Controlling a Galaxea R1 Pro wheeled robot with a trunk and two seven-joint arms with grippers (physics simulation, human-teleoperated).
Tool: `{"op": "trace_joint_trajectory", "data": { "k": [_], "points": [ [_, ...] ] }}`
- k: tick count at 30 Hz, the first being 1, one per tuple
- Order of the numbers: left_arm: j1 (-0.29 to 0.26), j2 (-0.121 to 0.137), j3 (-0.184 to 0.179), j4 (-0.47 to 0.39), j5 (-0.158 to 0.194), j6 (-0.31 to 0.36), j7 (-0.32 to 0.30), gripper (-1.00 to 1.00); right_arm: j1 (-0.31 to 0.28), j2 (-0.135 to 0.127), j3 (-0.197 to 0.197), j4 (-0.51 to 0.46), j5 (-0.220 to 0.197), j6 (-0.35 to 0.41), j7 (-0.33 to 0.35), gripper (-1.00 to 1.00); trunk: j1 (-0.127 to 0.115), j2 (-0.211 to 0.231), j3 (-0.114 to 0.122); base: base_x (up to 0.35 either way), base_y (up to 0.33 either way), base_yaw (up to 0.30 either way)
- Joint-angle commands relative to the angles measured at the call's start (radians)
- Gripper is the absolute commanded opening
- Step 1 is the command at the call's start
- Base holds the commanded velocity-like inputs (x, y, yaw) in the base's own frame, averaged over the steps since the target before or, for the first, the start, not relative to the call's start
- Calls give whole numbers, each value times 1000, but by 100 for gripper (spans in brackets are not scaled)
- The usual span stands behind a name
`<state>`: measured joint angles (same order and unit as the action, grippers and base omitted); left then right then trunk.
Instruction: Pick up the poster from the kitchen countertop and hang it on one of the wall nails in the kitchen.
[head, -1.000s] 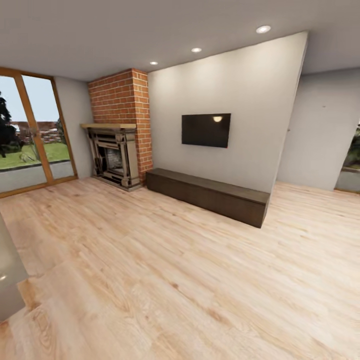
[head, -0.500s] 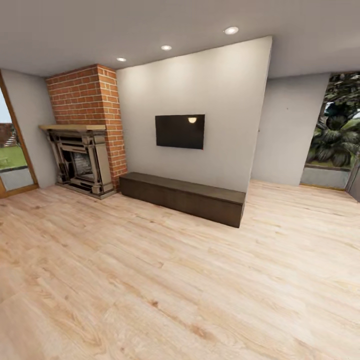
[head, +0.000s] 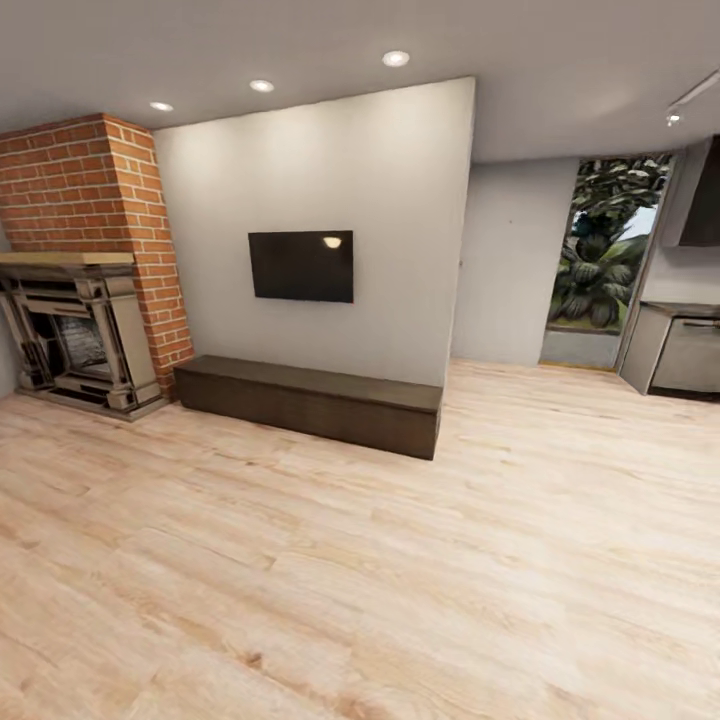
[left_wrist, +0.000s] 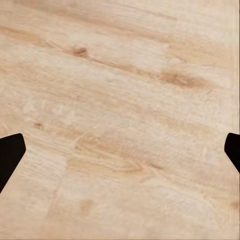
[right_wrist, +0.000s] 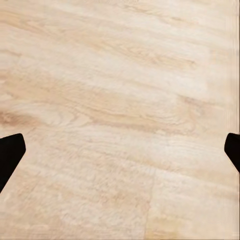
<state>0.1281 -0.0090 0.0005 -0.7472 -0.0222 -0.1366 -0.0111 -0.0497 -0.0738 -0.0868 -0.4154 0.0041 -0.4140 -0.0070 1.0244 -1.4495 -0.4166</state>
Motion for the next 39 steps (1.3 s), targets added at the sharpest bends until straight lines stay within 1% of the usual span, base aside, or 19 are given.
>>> {"op": "trace_joint_trajectory", "data": {
  "k": [1, 12, 25, 32, 39],
  "points": [
    [1, 0, 1, -1, -2, -1, -1, 100, -1, 0, -1, 1, 1, -3, -1, 100, 1, 0, 0, 320, -162, -300],
    [0, 0, 2, -1, -2, -1, -1, 100, -1, 0, -1, 1, 1, -4, -1, 100, 1, 0, 5, 319, -164, -277],
    [0, 1, 1, -1, -4, -1, -1, 100, -1, 0, -1, 1, 1, -5, -1, 100, 1, 0, 6, 319, -165, -70],
    [1, 1, 2, -1, -4, -1, -1, 100, -1, 0, -1, 1, 1, -5, -1, 100, 1, 0, 6, 319, -137, -233],
    [0, 1, 3, -1, -3, -1, -1, 100, -1, 0, -1, 1, 1, -5, -1, 100, 1, 0, 6, 325, -36, -267]
  ]
}}
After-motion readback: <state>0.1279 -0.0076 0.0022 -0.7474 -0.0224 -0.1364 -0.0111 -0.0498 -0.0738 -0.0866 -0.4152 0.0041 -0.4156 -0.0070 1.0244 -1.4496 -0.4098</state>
